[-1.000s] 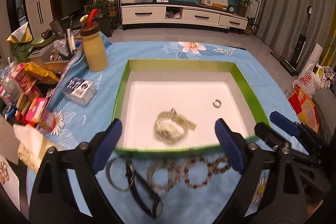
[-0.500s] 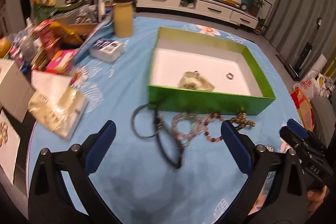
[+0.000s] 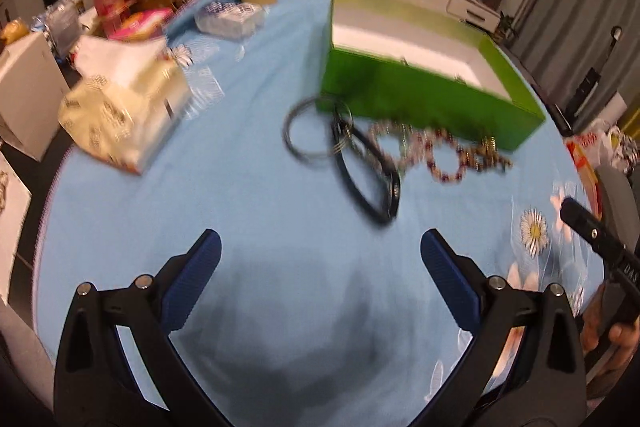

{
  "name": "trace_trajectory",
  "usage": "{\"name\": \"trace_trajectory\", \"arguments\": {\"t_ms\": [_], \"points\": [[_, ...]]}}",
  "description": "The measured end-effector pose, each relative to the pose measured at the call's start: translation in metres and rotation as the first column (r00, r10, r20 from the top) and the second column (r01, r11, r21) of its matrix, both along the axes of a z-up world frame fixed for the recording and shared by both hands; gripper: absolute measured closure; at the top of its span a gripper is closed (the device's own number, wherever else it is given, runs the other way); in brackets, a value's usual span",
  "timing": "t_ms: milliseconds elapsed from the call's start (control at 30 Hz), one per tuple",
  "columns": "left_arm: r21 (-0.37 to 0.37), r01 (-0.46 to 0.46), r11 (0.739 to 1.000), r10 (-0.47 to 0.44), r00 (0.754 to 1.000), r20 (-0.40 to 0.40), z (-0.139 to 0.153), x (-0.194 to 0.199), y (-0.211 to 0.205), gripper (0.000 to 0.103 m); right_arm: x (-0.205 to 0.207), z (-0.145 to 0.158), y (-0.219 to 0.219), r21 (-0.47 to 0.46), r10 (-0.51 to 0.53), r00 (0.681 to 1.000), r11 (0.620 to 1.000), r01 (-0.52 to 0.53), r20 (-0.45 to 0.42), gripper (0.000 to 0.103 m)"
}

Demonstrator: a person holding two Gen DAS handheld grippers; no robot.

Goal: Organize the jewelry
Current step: 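Withdraw both open tools from the box back toward the remaining jewelry, then grasp the brown wooden bead bracelet with the right tool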

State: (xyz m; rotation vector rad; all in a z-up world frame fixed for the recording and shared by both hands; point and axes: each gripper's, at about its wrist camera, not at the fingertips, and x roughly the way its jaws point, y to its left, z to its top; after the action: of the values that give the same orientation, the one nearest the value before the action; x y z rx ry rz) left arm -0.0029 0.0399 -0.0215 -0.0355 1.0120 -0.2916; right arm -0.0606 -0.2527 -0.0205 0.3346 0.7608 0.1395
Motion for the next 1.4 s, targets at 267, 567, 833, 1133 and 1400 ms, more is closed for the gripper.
{"name": "trace_trajectory", "arguments": {"t_ms": [267,567,833,1133,1400], "points": [[-0.026,0.042,0.999,-0.043,0.999,-0.023,-0.01,-0.005,-0.009,0.002,-0.001,-0.01,0.007,-0.007,0.031,0.999,0.999,-0.031,-0.024,0.026],[-0.047,0.075,0.996,-0.077,0.996,-0.039,-0.017,-0.002,-0.018,0.002,0.003,-0.014,0.018,-0.058,0.064,0.998,0.996,-0.065,-0.026,0.026],[-0.06,0.078,0.995,-0.08,0.996,-0.048,-0.022,0.003,-0.018,0.002,0.01,-0.019,0.012,-0.095,0.038,0.999,0.995,-0.041,-0.034,0.026],[-0.086,0.087,0.992,-0.091,0.995,-0.046,-0.023,0.011,-0.022,0.002,0.019,-0.025,0.001,-0.127,0.028,0.999,0.991,-0.033,-0.039,0.027],[-0.1,0.112,0.989,-0.114,0.993,-0.011,-0.016,0.016,-0.032,0.002,0.04,-0.023,0.002,-0.192,0.083,0.996,0.977,-0.088,-0.031,0.037]]}}
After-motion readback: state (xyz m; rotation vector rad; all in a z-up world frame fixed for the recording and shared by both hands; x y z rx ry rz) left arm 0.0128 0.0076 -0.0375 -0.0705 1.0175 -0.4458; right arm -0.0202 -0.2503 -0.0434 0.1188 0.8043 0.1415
